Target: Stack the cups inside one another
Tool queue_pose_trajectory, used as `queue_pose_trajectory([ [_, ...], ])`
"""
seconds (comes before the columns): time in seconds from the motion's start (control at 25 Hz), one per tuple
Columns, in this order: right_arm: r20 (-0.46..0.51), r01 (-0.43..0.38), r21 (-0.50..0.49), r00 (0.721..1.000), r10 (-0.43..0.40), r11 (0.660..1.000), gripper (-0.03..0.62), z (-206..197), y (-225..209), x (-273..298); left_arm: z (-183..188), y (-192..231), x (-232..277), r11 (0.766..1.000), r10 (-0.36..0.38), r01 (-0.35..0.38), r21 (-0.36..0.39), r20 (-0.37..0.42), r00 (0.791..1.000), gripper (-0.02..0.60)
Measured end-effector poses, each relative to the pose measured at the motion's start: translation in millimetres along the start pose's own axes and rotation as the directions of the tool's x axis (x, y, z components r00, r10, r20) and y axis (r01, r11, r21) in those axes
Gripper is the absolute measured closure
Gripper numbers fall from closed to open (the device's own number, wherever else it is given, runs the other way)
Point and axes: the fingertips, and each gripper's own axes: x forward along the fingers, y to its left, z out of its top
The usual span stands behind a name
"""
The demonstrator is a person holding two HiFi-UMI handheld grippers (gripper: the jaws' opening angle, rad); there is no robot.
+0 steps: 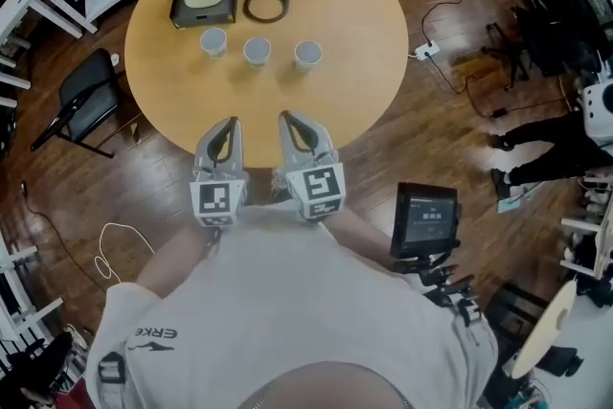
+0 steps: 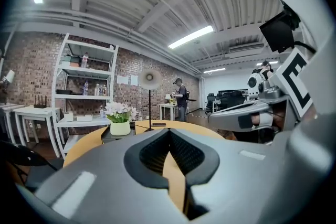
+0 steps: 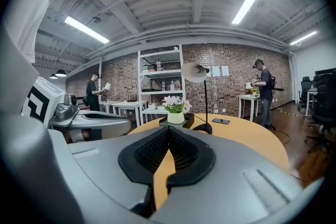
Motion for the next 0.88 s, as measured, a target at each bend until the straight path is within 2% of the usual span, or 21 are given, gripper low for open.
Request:
queue_pose_trajectory([
  [0.32, -0.025, 0.032, 0.005, 0.999, -0.031, 0.999, 0.580, 5, -57, 29, 7, 1, 55, 1.000, 0.004, -0.005, -0.013, -0.026, 1.000, 0.580],
  [0.88, -0.101, 0.160, 0.025, 0.982, -0.157, 0.987, 0.580, -15, -97, 67, -19, 5, 117, 0.993, -0.115, 0.112, -0.031, -0.090, 0.989, 0.580],
])
